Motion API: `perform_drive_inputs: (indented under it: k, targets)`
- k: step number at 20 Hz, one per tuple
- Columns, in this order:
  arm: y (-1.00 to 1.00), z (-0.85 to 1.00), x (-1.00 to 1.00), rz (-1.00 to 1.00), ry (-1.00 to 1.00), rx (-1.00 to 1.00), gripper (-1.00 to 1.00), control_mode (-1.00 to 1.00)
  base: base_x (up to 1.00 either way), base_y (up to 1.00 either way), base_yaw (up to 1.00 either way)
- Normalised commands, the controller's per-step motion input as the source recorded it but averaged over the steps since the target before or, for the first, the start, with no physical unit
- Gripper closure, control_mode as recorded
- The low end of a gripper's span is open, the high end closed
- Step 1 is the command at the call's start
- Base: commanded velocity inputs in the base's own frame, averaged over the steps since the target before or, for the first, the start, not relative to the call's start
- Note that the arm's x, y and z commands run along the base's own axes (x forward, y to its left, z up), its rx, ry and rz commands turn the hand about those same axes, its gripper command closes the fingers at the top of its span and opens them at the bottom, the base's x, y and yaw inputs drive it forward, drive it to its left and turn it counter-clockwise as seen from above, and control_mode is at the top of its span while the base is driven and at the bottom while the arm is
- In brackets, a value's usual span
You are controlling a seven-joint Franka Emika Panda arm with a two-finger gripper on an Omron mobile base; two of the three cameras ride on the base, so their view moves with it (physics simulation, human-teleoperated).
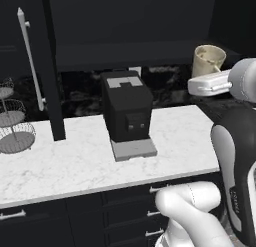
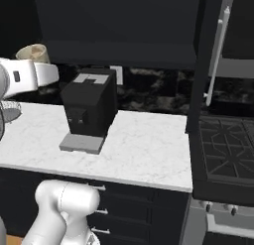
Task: Gather all objects into one cabinet and sort the glasses and bowls to opposite sides.
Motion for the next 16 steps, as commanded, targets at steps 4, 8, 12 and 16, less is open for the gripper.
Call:
perform_drive_inputs:
  k: [4,8,12,16]
  targets:
    - [0.0,0.0,0.0,0.0,0.0,0.0,1.0,1.0,-1.0,-0.31,-0.46]
    - [0.0,0.0,0.0,0.0,0.0,0.0,1.0,1.0,-0.83,-0.18,-0.68]
    - [0.0,0.0,0.0,0.0,0.0,0.0,1.0,1.0,-0.47,-0.04,-0.81]
    - [0.0,0.0,0.0,0.0,0.0,0.0,1.0,1.0,-0.14,-0.02,-0.91]
